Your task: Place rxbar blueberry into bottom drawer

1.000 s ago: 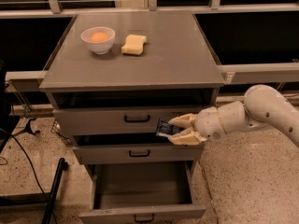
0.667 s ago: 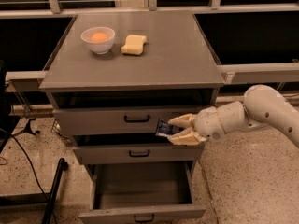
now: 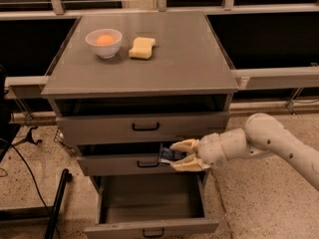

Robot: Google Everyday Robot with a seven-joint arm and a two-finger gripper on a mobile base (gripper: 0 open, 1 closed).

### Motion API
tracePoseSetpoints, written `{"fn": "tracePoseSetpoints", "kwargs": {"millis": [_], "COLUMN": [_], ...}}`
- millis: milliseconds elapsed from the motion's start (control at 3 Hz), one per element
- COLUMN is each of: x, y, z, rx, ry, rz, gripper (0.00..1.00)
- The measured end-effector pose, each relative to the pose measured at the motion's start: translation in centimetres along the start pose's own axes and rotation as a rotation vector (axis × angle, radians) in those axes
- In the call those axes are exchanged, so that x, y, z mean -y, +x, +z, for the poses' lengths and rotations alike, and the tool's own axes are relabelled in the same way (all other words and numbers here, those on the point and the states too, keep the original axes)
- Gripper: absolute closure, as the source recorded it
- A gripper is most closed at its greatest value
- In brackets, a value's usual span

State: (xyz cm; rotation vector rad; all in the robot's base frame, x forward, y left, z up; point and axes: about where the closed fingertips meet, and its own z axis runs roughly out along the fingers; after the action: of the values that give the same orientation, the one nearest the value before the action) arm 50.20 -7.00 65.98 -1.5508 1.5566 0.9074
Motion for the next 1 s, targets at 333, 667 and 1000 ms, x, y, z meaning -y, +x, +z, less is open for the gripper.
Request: {"fn": "tracePoseSetpoints", "kwargs": {"millis": [333,667,1000], "x": [-2.2,-2.2,-2.4], "y": [3.74,3.74,4.57], "z": [3.82,3.82,4.56], "rx": [0.035,0.035,0.042], "ry": [-0.043,-0.043,-0.062], "rz": [-0.019,-0.019,-0.018], "gripper": [1.0,1.0,1.0]}}
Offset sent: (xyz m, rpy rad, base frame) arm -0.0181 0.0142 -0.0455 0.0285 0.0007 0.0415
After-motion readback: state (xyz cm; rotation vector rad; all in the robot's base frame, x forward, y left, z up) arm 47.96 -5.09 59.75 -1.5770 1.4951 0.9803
